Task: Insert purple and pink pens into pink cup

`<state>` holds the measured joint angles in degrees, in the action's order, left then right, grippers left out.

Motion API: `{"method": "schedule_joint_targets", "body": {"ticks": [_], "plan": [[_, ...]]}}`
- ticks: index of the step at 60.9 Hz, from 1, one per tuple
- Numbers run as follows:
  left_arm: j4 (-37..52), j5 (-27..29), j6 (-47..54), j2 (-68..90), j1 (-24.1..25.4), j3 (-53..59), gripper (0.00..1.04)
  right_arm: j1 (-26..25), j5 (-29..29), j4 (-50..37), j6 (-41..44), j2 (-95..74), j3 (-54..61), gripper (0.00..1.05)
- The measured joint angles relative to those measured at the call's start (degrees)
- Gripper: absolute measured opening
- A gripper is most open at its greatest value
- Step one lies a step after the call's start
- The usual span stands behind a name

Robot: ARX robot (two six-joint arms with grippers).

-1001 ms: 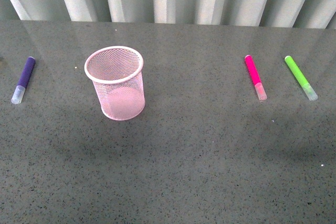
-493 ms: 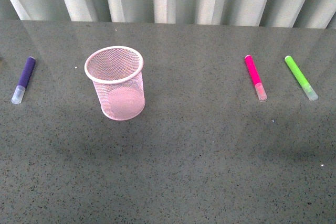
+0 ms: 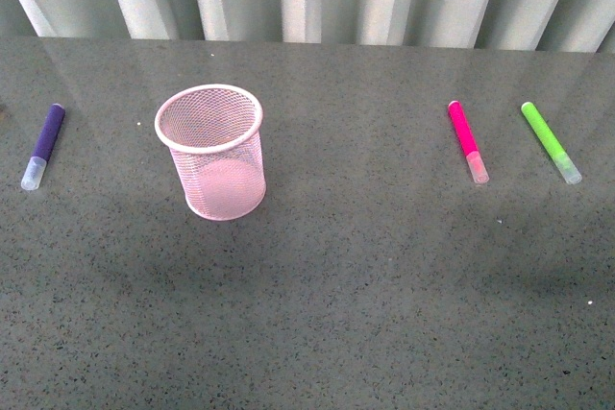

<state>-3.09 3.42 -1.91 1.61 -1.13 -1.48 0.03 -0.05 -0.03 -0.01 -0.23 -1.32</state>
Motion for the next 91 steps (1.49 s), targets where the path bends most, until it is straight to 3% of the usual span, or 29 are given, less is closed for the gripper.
{"method": "schedule_joint_targets", "body": {"ticks": [4,6,20,28,32,48,60,91], "plan": [[-8.83,7.98,-5.31,6.36,-2.84,-3.69,0.98,0.00,-0.02,0.00,0.00,0.00,0.00,0.98],[-9.25,9.01,-7.56,9.11,-3.13,-3.98,0.98,0.00,-0.02,0.00,-0.02,0.00,0.00,0.98],[1.60,1.92,-8.70,31.23,-5.25,-9.51,0.98,0.00,0.00,0.00,0.00,0.00,0.00,0.98],[2.32,-3.21,-5.11,48.33,-7.26,-17.59,0.98,0.00,-0.02,0.00,0.00,0.00,0.00,0.98],[2.40,-2.99,-4.07,55.19,-7.37,-20.72,0.98,0.00,0.00,0.00,0.00,0.00,0.00,0.98],[3.48,-5.88,-3.02,78.14,-3.93,-35.82,0.98,0.00,-0.02,0.00,0.00,0.00,0.00,0.98],[5.49,-4.90,3.78,92.70,-0.72,-45.51,0.98,0.00,-0.02,0.00,0.00,0.00,0.00,0.98],[6.99,-3.52,17.14,107.91,3.67,-55.54,0.98,0.00,0.00,0.00,0.00,0.00,0.00,0.98]]}}
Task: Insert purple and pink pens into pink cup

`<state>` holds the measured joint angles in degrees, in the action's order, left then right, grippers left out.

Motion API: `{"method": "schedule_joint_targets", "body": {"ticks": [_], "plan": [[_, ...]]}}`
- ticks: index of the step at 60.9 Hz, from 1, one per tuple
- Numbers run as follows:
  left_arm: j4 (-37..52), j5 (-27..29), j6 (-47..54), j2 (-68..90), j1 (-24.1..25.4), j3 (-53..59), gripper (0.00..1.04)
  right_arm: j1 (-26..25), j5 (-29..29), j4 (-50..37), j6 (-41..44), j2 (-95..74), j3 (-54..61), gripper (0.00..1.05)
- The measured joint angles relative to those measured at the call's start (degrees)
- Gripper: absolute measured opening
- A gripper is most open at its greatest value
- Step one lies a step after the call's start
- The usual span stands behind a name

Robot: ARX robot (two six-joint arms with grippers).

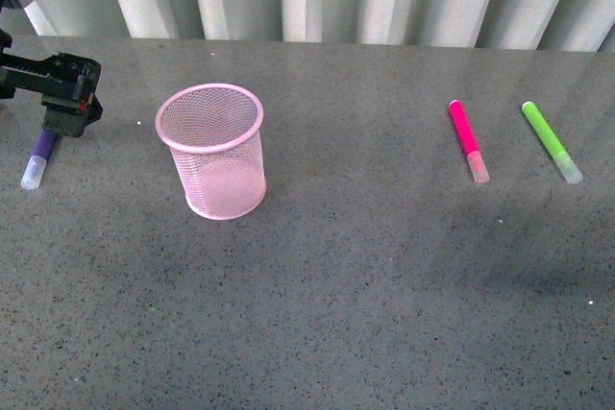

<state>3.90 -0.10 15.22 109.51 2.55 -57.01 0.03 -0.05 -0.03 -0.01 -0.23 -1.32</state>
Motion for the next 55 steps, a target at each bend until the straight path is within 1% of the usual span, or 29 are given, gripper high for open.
{"method": "schedule_joint_targets", "body": {"ticks": [23,37,55], "plan": [[-6.25,-0.74,-1.97,6.49,1.55,-7.96,0.98,0.00,0.00,0.00,0.00,0.00,0.00,0.98],[-6.95,0.35,-3.39,10.36,1.99,-11.80,0.98,0.00,0.00,0.00,0.00,0.00,0.00,0.98],[-9.05,0.44,-3.23,14.58,3.30,-17.25,0.98,0.00,0.00,0.00,0.00,0.00,0.00,0.98]]}}
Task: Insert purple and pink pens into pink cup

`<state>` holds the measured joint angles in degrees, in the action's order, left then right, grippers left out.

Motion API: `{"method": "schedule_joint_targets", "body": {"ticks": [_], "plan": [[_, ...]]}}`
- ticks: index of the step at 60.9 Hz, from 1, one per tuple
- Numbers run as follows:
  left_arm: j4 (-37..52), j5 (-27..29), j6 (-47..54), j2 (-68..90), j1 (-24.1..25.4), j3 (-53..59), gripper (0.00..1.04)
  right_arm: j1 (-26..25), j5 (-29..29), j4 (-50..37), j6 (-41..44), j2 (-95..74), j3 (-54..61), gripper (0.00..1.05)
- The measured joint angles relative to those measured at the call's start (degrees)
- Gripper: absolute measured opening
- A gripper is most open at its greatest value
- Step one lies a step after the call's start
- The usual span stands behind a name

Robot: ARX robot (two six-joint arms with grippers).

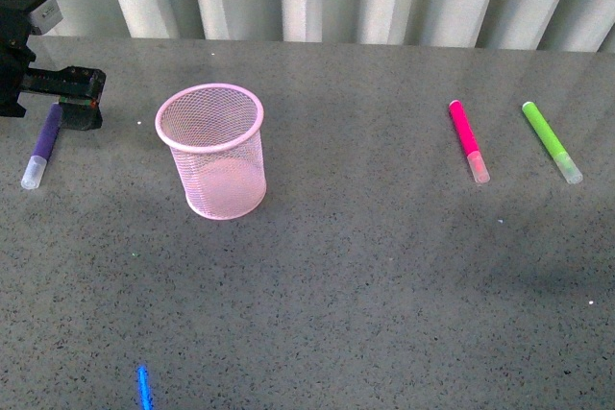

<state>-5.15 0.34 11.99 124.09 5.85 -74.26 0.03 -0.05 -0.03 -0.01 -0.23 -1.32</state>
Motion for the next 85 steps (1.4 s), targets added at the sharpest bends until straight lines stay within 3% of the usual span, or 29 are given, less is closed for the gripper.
{"method": "schedule_joint_targets", "body": {"ticks": [32,47,60,76,80,85], "plan": [[-1.75,0.57,1.03,5.68,1.88,-5.35,0.98,0.00,0.00,0.00,0.00,0.00,0.00,0.98],[-8.31,0.63,-0.28,7.67,1.90,-9.99,0.97,0.00,0.00,0.00,0.00,0.00,0.00,0.98],[-14.88,-0.52,-3.06,8.74,1.75,-13.22,0.59,0.00,0.00,0.00,0.00,0.00,0.00,0.98],[-15.91,-0.79,-3.08,8.61,1.86,-12.94,0.21,0.00,0.00,0.00,0.00,0.00,0.00,0.98],[-15.34,-0.98,-3.08,8.04,1.95,-12.04,0.13,0.00,0.00,0.00,0.00,0.00,0.00,0.98],[-12.24,-2.45,-3.43,6.62,2.14,-9.38,0.12,0.00,0.00,0.00,0.00,0.00,0.00,0.98]]}}
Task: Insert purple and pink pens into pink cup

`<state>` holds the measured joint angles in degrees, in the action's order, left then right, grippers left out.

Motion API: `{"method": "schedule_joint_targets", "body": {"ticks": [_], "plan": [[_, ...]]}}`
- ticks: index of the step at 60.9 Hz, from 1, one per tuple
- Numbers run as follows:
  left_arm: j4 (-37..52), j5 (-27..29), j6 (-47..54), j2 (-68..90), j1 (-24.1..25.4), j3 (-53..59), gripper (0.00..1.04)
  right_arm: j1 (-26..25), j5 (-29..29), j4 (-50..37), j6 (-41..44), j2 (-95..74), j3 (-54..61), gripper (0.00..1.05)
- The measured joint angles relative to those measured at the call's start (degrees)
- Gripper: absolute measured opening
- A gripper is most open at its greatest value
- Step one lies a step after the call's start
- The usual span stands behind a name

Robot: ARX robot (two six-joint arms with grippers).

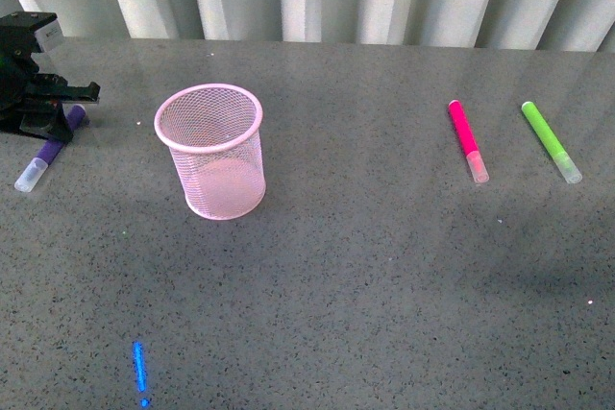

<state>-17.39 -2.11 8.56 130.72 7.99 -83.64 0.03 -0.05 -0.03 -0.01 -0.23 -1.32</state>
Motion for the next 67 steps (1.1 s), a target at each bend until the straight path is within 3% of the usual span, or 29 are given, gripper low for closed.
{"method": "schedule_joint_targets", "body": {"ticks": [17,32,43,55,67], "plan": [[14.71,-3.96,-4.59,-7.69,-0.35,12.22,0.12,0.00,0.00,0.00,0.00,0.00,0.00,0.98],[24.22,-3.19,-9.27,-17.18,-1.18,17.88,0.12,0.00,0.00,0.00,0.00,0.00,0.00,0.98],[42.16,-0.28,-15.78,-26.38,-3.48,27.23,0.12,0.00,0.00,0.00,0.00,0.00,0.00,0.98],[72.37,5.18,-25.33,-32.87,-12.76,43.95,0.12,0.00,0.00,0.00,0.00,0.00,0.00,0.98],[86.33,15.08,-27.85,-28.30,-23.71,49.66,0.12,0.00,0.00,0.00,0.00,0.00,0.00,0.98]]}}
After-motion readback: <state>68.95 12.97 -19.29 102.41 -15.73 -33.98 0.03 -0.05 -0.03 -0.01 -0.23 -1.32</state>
